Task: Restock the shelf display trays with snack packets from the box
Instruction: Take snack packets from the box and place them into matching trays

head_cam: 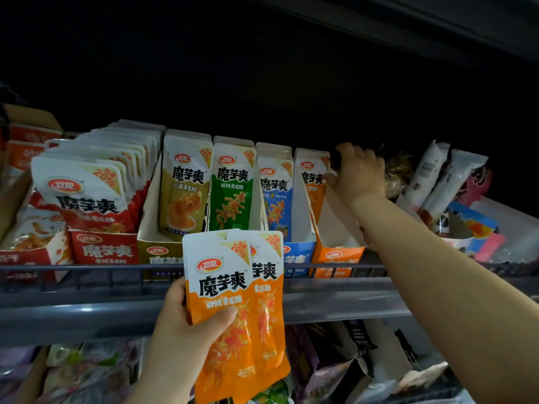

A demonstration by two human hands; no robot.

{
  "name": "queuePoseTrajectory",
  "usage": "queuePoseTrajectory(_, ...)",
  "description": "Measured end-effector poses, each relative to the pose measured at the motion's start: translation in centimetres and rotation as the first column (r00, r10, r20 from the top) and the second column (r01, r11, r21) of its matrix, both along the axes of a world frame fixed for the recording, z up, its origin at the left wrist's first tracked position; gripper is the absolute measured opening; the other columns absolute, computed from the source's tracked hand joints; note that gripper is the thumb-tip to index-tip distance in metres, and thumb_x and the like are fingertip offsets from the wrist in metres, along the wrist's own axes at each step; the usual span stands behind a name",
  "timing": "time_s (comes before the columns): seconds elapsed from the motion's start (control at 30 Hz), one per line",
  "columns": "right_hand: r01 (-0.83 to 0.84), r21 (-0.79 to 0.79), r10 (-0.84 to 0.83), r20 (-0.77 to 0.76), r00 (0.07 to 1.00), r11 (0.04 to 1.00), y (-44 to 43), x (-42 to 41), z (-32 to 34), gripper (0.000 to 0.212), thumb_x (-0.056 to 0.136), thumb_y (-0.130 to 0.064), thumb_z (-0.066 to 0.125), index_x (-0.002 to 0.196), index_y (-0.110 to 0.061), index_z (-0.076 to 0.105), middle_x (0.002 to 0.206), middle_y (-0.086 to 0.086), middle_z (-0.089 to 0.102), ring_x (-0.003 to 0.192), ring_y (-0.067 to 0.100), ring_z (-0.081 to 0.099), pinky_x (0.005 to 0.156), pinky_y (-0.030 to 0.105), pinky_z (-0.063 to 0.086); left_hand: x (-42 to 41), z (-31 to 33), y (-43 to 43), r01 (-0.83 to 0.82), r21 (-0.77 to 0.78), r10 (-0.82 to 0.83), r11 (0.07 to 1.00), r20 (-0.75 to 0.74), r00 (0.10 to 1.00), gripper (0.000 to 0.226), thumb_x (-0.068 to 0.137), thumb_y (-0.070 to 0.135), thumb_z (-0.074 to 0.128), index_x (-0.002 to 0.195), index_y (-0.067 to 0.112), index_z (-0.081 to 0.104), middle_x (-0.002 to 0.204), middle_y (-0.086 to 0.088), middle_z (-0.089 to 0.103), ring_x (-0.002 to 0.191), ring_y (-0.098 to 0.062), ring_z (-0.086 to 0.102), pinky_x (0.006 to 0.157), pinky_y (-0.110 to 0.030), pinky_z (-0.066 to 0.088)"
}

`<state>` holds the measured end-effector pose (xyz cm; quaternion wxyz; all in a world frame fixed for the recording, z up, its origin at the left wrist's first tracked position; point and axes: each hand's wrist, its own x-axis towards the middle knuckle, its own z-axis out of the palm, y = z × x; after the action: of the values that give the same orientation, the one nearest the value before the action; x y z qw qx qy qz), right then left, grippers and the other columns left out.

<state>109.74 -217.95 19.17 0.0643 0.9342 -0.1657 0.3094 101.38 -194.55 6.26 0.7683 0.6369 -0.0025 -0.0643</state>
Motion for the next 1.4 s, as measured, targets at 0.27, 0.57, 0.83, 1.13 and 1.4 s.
queuePoseTrajectory(0.27, -0.551, 0.175, 0.453, 0.398, 0.798, 0.816, 4.0, -10.9, -5.5, 0.025, 0.082, -0.025, 0.053, 0.103, -0.015, 0.063, 0.101, 0.003, 0.063, 0.101, 0.016, 0.049, 0.082, 0.018, 0.028, -2.6, 0.1, -1.1, 0.012, -0.135, -0.027, 0.991, -0.113, 0.993, 0.036, 0.068, -0.002, 0.070, 0.092, 0.021, 0.057, 0.087, -0.008, 0.068, 0.082, -0.030, 0.063, 0.072, -0.041, 0.048)
queuePoseTrajectory(0.57, -0.386, 0.922, 0.368, 0.363, 0.856, -0.013, 10.4, -18.3, -14.8, 0.047, 0.058, -0.040, 0.063, 0.099, -0.039, 0.039, 0.102, -0.020, 0.054, 0.087, -0.016, 0.057, 0.064, 0.008, 0.049, -5.3, -0.6, -1.8, 0.001, -0.106, -0.013, 0.994, -0.109, 0.994, 0.032, 0.072, 0.008, 0.070, 0.089, 0.030, 0.054, 0.088, 0.006, 0.065, 0.081, -0.017, 0.062, 0.060, -0.031, 0.046)
queuePoseTrajectory(0.83, -0.303, 0.953, 0.270, 0.298, 0.916, -0.023, 10.2, -17.8, -15.2, 0.041, 0.070, -0.014, 0.075, 0.088, -0.029, 0.041, 0.092, -0.010, 0.059, 0.081, 0.002, 0.060, 0.056, 0.016, 0.052, -5.8, -1.6, -1.9, 0.051, -0.138, -0.069, 0.989, -0.129, 0.989, 0.033, 0.070, 0.015, 0.070, 0.093, 0.033, 0.053, 0.095, 0.006, 0.066, 0.088, -0.016, 0.061, 0.068, -0.035, 0.048)
queuePoseTrajectory(1.13, -0.363, 0.931, 0.211, 0.365, 0.907, -0.048, 9.1, -17.1, -15.9, 0.015, 0.085, -0.018, 0.059, 0.085, -0.028, 0.048, 0.091, -0.001, 0.064, 0.081, 0.008, 0.062, 0.064, 0.019, 0.053, -5.7, -1.8, -1.8, 0.149, -0.182, -0.171, 0.972, -0.116, 0.978, 0.040, 0.074, 0.000, 0.062, 0.099, 0.030, 0.054, 0.097, 0.002, 0.067, 0.091, -0.018, 0.061, 0.068, -0.033, 0.047)
queuePoseTrajectory(1.4, -0.519, 0.802, 0.332, 0.423, 0.843, 0.297, 10.1, -17.3, -16.7, 0.034, 0.079, -0.038, 0.059, 0.103, -0.045, 0.037, 0.125, -0.029, 0.023, 0.110, -0.027, 0.028, 0.082, -0.006, 0.033, -6.1, -1.6, -2.4, 0.053, -0.202, -0.068, 0.978, -0.067, 0.995, 0.037, 0.077, -0.001, 0.060, 0.098, 0.029, 0.055, 0.094, 0.003, 0.068, 0.089, -0.016, 0.063, 0.067, -0.030, 0.048)
